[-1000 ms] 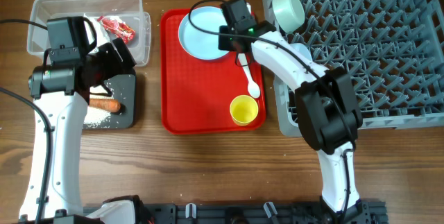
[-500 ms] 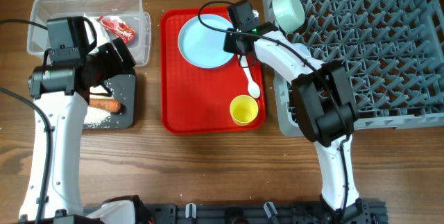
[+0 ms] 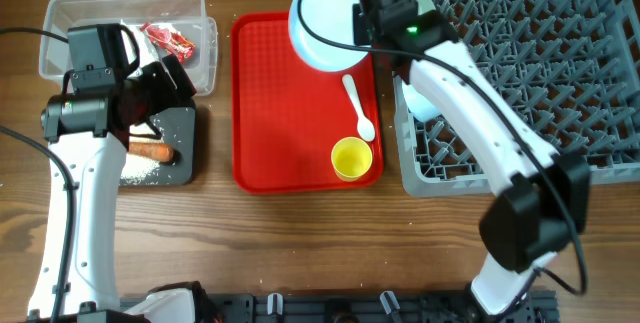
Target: Sort waste into correct bins and load items into the dishwasher rack
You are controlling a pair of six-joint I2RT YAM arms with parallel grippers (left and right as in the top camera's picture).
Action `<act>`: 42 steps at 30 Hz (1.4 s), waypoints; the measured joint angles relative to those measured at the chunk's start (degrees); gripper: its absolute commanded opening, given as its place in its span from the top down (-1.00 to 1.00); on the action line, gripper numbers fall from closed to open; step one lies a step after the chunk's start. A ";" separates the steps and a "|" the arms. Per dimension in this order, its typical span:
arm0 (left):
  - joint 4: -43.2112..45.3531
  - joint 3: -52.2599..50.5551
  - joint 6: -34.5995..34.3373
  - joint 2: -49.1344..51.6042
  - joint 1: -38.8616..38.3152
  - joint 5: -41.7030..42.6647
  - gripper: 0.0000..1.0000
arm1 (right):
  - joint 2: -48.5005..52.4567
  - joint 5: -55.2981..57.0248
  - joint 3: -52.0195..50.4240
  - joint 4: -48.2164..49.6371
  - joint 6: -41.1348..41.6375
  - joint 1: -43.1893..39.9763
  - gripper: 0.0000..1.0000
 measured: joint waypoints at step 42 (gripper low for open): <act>0.15 0.02 0.00 0.00 -0.02 0.00 -1.00 | -19.82 7.78 -19.76 11.26 -23.02 -18.25 -1.00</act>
